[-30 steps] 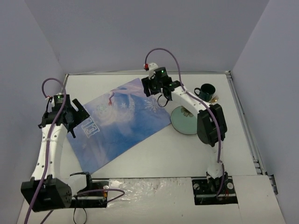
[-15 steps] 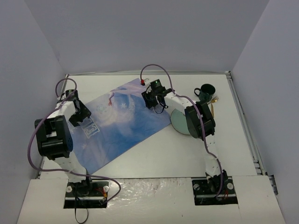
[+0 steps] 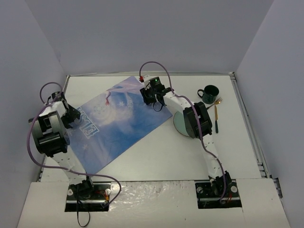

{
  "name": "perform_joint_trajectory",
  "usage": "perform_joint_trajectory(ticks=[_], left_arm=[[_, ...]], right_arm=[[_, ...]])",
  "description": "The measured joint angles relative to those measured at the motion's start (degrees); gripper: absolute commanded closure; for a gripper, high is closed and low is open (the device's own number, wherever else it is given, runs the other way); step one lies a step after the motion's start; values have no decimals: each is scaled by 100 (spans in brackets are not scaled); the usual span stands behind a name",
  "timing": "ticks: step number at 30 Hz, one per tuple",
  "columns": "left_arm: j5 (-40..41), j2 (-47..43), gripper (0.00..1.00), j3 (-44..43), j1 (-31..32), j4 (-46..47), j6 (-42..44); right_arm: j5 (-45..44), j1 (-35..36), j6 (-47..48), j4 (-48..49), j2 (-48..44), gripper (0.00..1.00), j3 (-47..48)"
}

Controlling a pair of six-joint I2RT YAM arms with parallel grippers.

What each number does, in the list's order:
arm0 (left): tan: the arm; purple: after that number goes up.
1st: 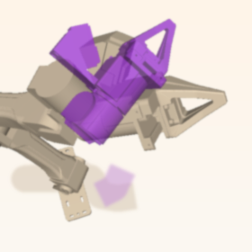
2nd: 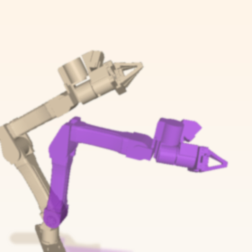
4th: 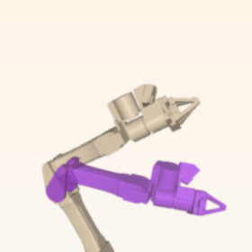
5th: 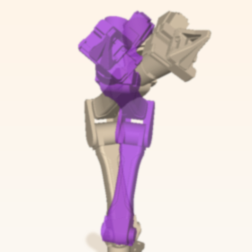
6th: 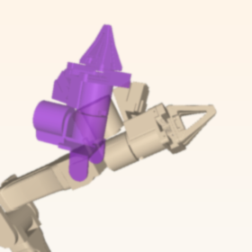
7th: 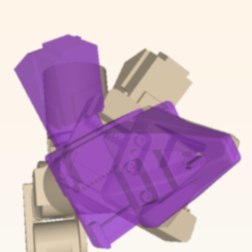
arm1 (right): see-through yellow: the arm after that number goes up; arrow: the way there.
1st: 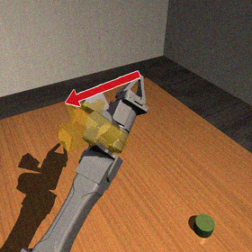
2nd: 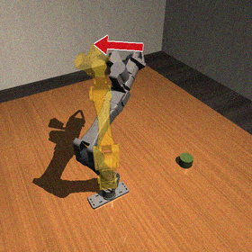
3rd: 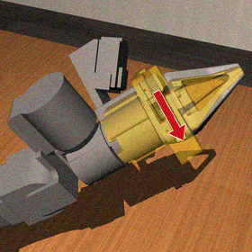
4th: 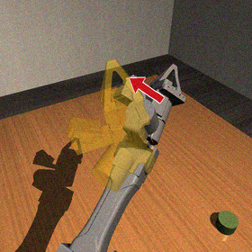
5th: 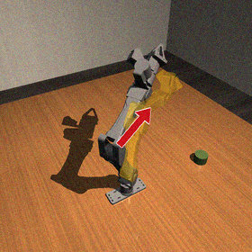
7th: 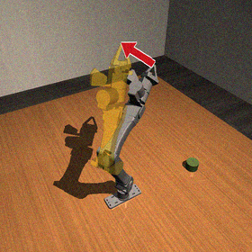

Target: Set the dinner table for one person

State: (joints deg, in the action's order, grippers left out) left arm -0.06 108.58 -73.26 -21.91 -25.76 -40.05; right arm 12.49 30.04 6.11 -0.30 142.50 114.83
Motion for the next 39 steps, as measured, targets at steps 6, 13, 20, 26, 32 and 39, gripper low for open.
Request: perform_joint_trajectory(ticks=[6,13,20,26,32,39], left_arm=[[-51,65,40,-127,-128,-85,25],[-192,-208,23,-116,-156,-512,171],[-363,-2119,17,-70,126,-956,386],[-478,-3474,18,750,1100,-925,535],[-588,-3653,21,1869,1536,-934,547],[-582,-3907,24,2832,1898,-843,394]], right_arm=[[57,0,-32,-63,150,48,273],[-187,-38,-205,-285,-398,40,-179],[-573,-440,-1053,-349,-2257,41,-1663],[-780,-854,-1658,-191,-3275,43,-3164],[-757,-802,-1850,-333,-3185,47,-3918],[-648,-723,-1937,-100,-3064,49,-4018]])
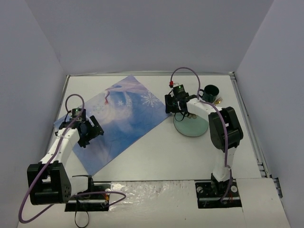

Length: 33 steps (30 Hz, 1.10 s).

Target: Set the dinner table for one person

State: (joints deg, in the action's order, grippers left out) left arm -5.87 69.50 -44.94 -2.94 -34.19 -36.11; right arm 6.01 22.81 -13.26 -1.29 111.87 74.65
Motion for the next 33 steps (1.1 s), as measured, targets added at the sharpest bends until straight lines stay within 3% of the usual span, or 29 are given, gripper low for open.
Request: perform_joint_trajectory(ticks=[7,11,13,18,23,27,33], left_arm=[[188,-77,28,609,144,198,-396],[290,-56,31,718,176,253,-541],[326,-31,32,761,191,342,-622],[365,170,33,936,205,471,-763],[402,169,34,936,208,473,-808],[437,125,34,936,209,436,-813],[526,82,34,936,210,398,-829]], right_arm=[[97,129,-37,329,349,55,2],[83,206,-43,434,393,72,2],[75,241,-49,454,408,87,2],[-106,342,-17,343,416,88,55],[-878,667,230,-101,400,78,433],[-1522,1034,490,-352,237,55,667],[-1924,1240,588,-499,-213,48,753]])
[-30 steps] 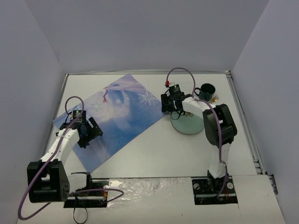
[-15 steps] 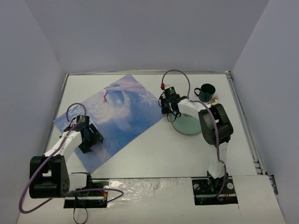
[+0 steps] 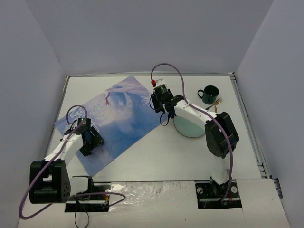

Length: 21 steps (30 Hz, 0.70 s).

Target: Set the dinner table for one person

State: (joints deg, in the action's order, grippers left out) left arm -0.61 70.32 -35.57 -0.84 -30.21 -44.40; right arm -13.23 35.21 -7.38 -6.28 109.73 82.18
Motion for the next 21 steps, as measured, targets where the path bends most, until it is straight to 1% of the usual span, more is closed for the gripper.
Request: perform_joint_trajectory(ticks=[4,7,11,12,21], left_arm=[[1,-2,34,-1,0,-40,0],[1,-7,34,-43,0,-94,0],[3,6,34,-183,0,-106,1],[3,18,35,-219,0,-100,2],[6,242,36,-184,0,0,-121]], right_arm=[[9,-188,-1,-59,-144,49,1],[266,-386,-58,-92,-144,50,-13],[562,-578,-157,-117,-85,56,-28],[628,-607,-157,-110,-57,56,-29],[1441,-323,136,353,411,58,-2]])
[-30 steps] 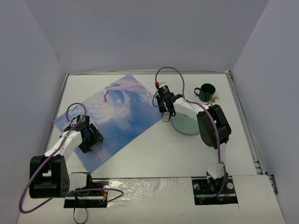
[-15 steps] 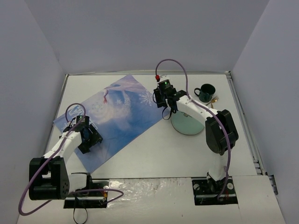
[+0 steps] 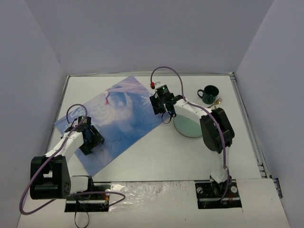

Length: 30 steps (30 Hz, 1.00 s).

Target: Set the dinner table for one person

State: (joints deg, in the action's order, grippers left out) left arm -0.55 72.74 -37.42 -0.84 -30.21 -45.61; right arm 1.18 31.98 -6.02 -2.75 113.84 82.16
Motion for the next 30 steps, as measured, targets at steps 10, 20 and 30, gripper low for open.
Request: perform_joint_trajectory(ticks=[10,20,30], left_arm=[[168,-238,36,259,-2,90,-376],[211,-442,29,362,-91,-25,-482],[354,-1080,3,-1013,-111,-1143,78]], right_arm=[[266,-54,69,431,708,57,53],[235,-291,47,506,710,49,55],[-55,-891,-598,462,-1378,22,-447]])
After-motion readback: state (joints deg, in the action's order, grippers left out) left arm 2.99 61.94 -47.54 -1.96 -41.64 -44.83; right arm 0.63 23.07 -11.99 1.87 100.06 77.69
